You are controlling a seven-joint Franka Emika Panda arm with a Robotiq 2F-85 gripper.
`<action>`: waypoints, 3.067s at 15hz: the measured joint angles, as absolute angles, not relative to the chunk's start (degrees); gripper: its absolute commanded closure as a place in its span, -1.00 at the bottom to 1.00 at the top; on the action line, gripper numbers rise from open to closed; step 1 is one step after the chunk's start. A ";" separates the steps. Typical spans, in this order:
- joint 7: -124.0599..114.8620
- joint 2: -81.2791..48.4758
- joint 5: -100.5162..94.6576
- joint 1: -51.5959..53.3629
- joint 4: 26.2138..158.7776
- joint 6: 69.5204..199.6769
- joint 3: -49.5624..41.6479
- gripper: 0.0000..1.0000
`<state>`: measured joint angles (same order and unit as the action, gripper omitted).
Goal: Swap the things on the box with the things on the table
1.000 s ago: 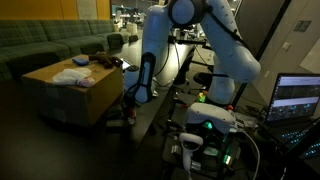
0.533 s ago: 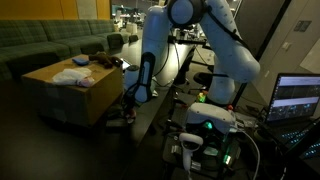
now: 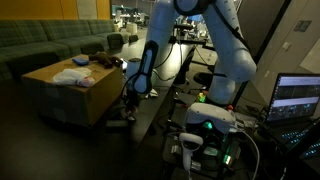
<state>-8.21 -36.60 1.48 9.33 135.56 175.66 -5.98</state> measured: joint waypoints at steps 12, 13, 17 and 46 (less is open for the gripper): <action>3.56 -9.65 -4.38 0.94 134.04 147.18 -3.44 0.93; 4.21 -8.02 -4.88 0.74 132.92 145.81 -3.44 0.93; 6.94 -3.90 -5.77 0.52 126.97 142.61 -3.36 0.93; 9.68 -39.00 -8.82 1.55 79.86 135.83 -2.30 -0.72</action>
<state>9.68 -39.00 -8.82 1.55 79.86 135.83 -2.30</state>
